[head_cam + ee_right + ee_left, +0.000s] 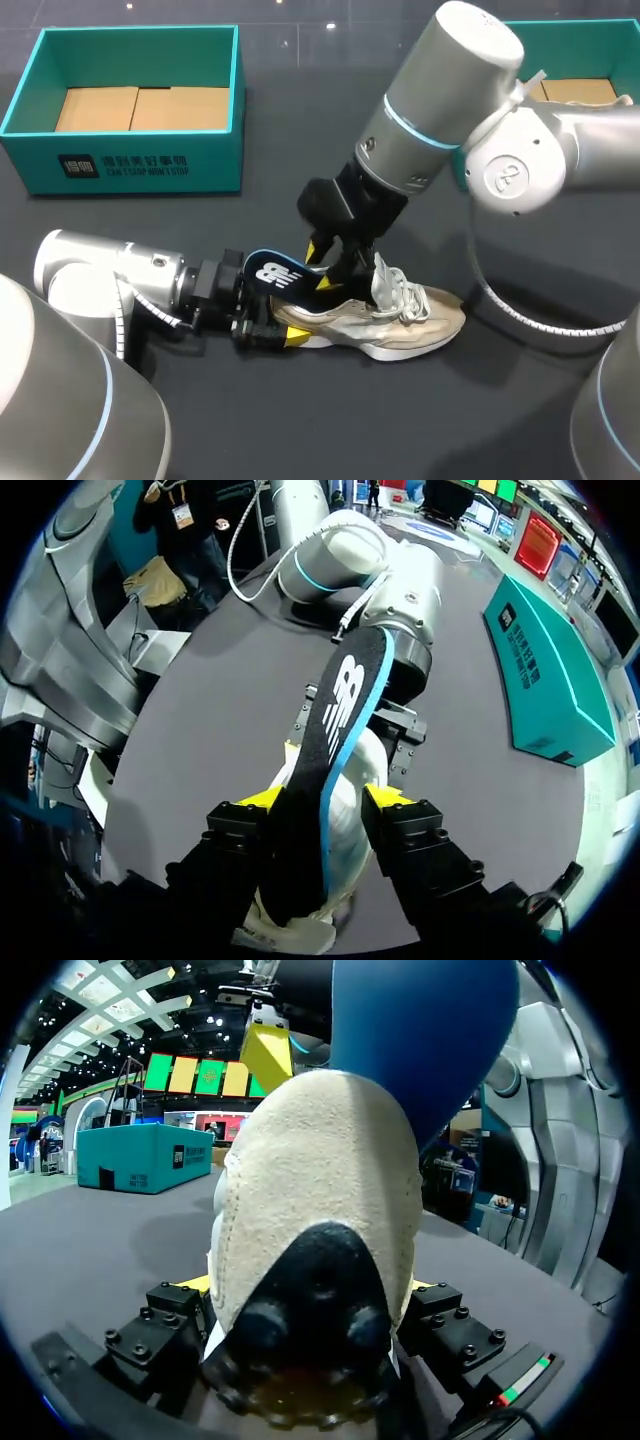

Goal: Take the shoe out of the shoebox, open the shoe tongue, remove and reinsert the insole, then place the shoe into the shoebox

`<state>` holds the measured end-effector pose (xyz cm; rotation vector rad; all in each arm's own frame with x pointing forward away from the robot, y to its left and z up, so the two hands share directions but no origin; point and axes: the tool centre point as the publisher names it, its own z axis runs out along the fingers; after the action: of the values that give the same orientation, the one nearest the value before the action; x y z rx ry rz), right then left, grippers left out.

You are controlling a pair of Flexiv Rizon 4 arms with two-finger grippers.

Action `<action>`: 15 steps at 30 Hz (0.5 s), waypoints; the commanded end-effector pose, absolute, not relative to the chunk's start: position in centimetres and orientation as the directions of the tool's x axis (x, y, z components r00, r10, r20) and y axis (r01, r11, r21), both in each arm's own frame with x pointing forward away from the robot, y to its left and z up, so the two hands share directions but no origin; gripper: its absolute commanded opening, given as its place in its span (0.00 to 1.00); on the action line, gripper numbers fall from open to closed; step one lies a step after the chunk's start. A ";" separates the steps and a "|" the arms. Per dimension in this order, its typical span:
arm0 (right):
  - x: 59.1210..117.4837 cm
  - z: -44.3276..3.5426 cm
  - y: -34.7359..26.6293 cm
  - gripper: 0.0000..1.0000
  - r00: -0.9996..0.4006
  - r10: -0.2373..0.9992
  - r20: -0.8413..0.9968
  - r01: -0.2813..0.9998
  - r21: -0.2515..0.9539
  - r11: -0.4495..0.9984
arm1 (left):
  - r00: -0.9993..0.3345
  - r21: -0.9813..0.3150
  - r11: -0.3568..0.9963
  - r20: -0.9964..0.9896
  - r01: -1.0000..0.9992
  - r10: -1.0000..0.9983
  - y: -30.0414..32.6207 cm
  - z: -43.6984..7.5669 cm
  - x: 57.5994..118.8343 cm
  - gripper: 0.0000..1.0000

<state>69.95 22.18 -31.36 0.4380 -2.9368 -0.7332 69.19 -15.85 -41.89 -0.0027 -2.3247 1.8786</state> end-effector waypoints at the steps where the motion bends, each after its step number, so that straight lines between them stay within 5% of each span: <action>1: 70.3 -30.3 22.3 0.49 -0.961 -0.272 0.053 -0.222 0.438 0.871 | -0.988 -0.972 0.215 0.118 -0.095 0.097 -15.8 -42.0 69.3 0.00; 7: 70.8 -29.7 22.3 0.49 -0.963 -0.205 0.177 -0.117 0.411 0.904 | -0.988 -0.972 0.215 0.118 -0.095 0.097 -15.8 -42.0 69.3 0.00; 8: 70.9 -29.6 22.4 0.65 -0.961 -0.198 0.192 -0.105 0.411 0.905 | -0.988 -0.972 0.215 0.118 -0.095 0.097 -15.8 -42.0 69.3 0.00; 9: 70.9 -29.5 22.5 1.00 -0.960 -0.191 0.204 -0.092 0.415 0.905 | -0.988 -0.972 0.215 0.118 -0.095 0.097 -15.8 -42.0 69.3 0.00; 15: 70.6 -29.2 22.7 1.00 -0.970 -0.146 0.196 -0.068 0.356 0.932 | -0.988 -0.972 0.215 0.118 -0.095 0.097 -15.8 -42.0 69.3 0.00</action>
<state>70.94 21.92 -29.46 0.1603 -2.8527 -0.5607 69.19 -15.85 -41.89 -0.0028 -2.3245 1.8786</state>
